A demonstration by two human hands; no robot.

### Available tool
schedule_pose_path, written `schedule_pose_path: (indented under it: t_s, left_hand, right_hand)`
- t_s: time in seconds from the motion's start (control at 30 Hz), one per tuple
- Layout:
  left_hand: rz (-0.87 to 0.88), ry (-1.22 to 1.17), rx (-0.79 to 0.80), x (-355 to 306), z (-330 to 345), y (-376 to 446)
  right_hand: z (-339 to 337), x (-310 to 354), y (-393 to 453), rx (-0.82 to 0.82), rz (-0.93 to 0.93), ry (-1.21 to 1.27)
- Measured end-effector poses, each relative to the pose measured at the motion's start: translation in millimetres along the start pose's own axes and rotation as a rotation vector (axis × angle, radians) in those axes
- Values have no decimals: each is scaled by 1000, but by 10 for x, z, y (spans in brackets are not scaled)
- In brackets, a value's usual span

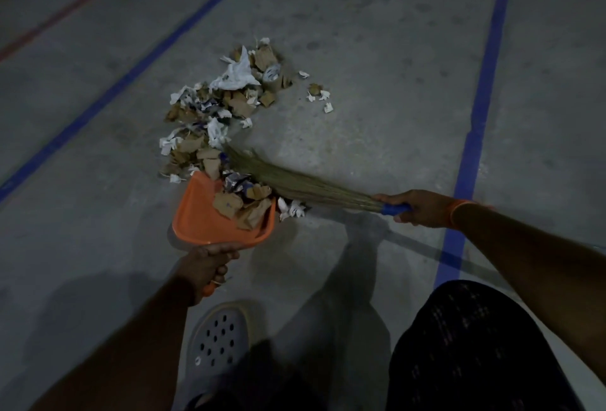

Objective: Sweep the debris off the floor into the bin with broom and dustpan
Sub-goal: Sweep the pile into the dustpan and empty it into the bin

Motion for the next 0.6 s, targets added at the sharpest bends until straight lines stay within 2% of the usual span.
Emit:
schedule_pose_path:
  t_s: [0.33, 0.6]
  left_hand:
    - [43, -51, 29, -15, 59, -105]
    - [32, -51, -22, 54, -46, -229]
  right_hand:
    - [-22, -132, -428, -60, -80, 111]
    - [-313, -129, -478, -147, -31, 210]
Point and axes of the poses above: each hand's wrist, its own y-axis towards the middle knuckle, its own z-axis out of the palm, x = y × z, the point moved 4 cm from there along y, towards the middle knuckle, and after that the axes turned 10 degrees about -y, right-handed, at the moved point
